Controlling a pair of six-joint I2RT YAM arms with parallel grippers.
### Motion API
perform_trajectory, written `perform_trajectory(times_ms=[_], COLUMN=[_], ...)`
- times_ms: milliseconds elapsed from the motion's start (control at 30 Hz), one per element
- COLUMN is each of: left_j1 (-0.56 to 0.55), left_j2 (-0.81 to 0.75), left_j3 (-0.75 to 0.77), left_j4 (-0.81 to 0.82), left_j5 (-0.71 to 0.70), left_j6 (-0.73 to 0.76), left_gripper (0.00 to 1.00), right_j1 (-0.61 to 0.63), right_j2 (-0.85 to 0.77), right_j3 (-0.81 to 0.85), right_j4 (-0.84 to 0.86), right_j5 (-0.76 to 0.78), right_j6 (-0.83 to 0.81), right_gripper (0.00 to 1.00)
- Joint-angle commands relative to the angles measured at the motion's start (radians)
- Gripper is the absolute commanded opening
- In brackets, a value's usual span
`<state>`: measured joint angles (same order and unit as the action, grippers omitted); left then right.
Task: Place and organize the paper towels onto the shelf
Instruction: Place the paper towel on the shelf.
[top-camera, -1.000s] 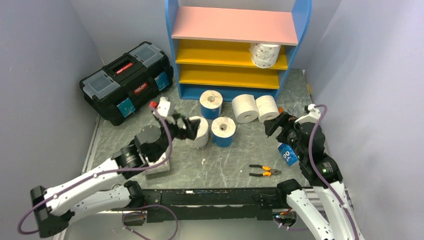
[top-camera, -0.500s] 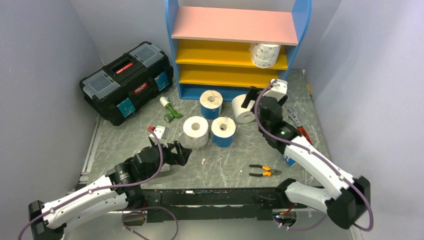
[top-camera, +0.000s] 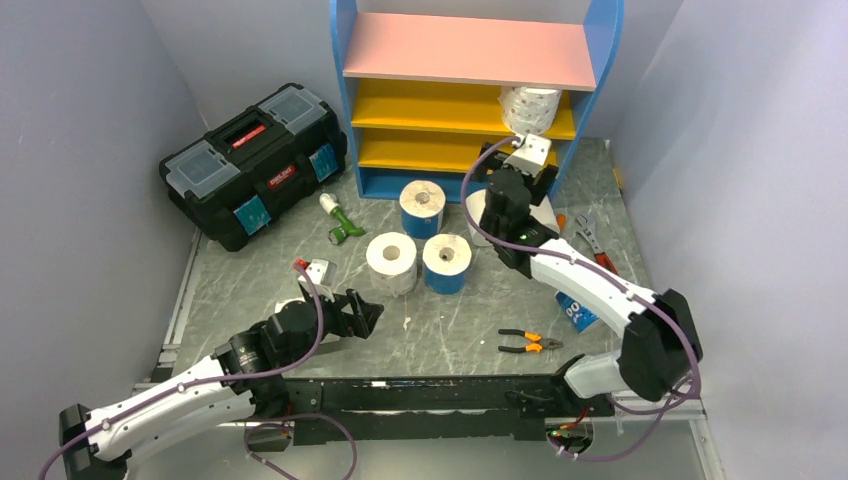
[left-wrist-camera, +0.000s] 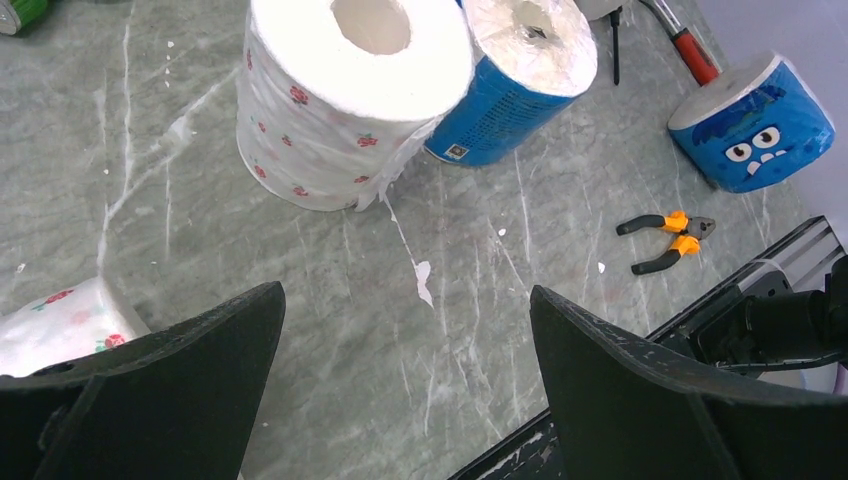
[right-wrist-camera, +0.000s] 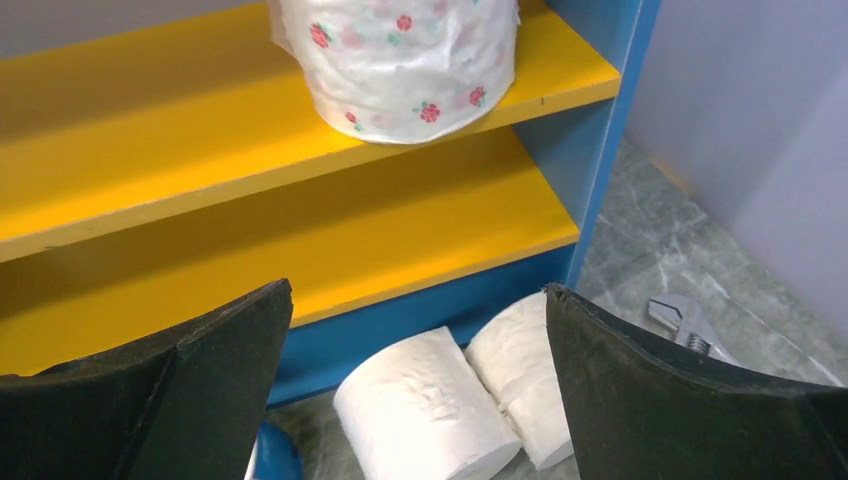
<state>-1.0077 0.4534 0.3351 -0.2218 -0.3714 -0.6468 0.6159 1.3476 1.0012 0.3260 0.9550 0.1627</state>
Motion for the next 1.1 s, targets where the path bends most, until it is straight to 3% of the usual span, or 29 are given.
perform_trajectory(times_ms=[0, 167, 500, 1067], left_j1=[-0.007, -0.007, -0.006, -0.007], left_j2=[-0.007, 0.025, 0.074, 0.101], left_j3=[0.022, 0.016, 0.029, 0.011], left_j4=[0.032, 0.050, 0.092, 0.129], left_j5=[-0.024, -0.013, -0.017, -0.031], left_j6=[0.012, -0.002, 0.019, 0.041], left_gripper=[0.99, 0.99, 0.99, 0.99], right_j1=[-0.013, -0.042, -0.089, -0.151], right_j2=[0.065, 0.119, 0.179, 0.301], right_j3=[0.044, 0.073, 0.108, 0.234], right_j4=[0.094, 0.158, 0.268, 0.287], right_j5=[0.157, 0.192, 0.093, 0.117], right_j6=[-0.039, -0.063, -0.146, -0.153], right_gripper=[1.00, 1.00, 1.00, 1.00])
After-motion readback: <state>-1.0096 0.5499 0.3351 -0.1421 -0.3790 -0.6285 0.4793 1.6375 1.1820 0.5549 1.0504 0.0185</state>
